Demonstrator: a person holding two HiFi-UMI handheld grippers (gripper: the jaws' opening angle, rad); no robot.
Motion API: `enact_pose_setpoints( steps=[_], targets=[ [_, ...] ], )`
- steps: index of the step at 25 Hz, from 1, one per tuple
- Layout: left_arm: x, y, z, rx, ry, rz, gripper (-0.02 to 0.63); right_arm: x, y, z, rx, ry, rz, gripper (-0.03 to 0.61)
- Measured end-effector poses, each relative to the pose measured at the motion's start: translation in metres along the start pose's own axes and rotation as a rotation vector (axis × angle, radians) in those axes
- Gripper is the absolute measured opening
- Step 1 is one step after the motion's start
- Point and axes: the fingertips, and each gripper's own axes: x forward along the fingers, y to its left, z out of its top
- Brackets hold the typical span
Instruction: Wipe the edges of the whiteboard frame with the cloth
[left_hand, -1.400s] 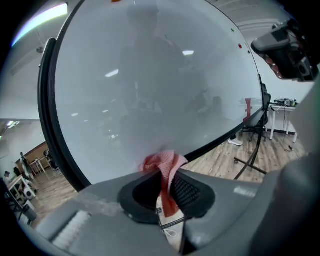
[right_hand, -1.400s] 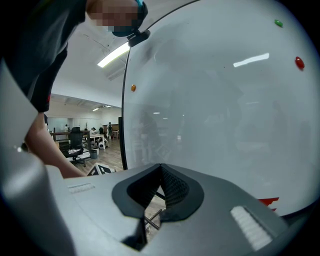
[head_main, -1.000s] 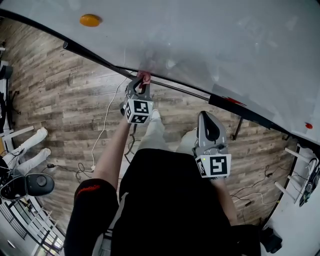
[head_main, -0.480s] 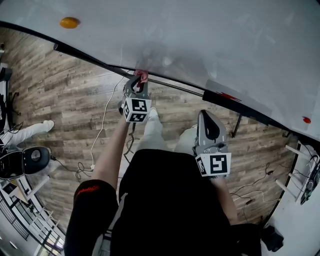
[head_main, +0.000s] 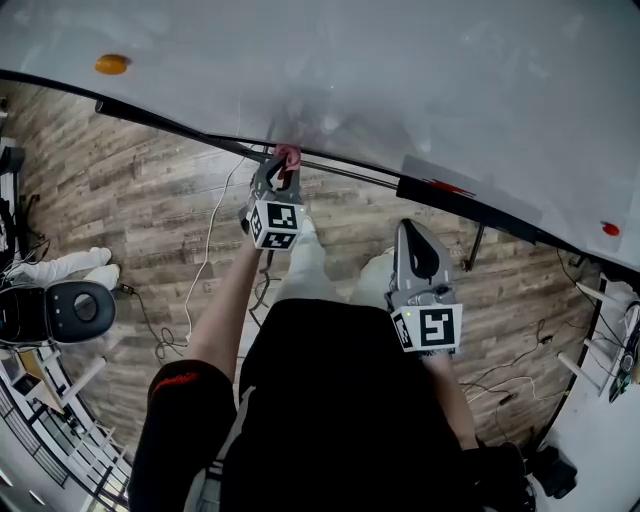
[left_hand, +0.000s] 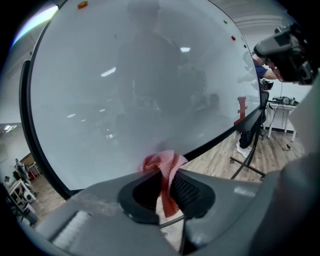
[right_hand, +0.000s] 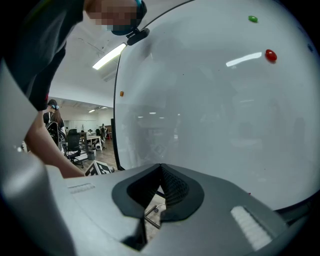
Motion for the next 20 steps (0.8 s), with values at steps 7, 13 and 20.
enact_pose_setpoints(
  steps=[7,13,20],
  targets=[
    [0.004,-0.021,0.007,0.023,0.000,-0.034,0.044,-0.010,-0.015,-0.005,0.015,0.003,-0.025,0.002],
    [0.005,-0.037,0.014,0.038,-0.001,-0.060,0.044,-0.017,-0.023,-0.006,0.024,0.001,-0.040,0.002],
    [0.007,-0.053,0.020,0.057,-0.002,-0.089,0.044,-0.026,-0.034,-0.007,0.034,-0.004,-0.067,0.002]
  ],
)
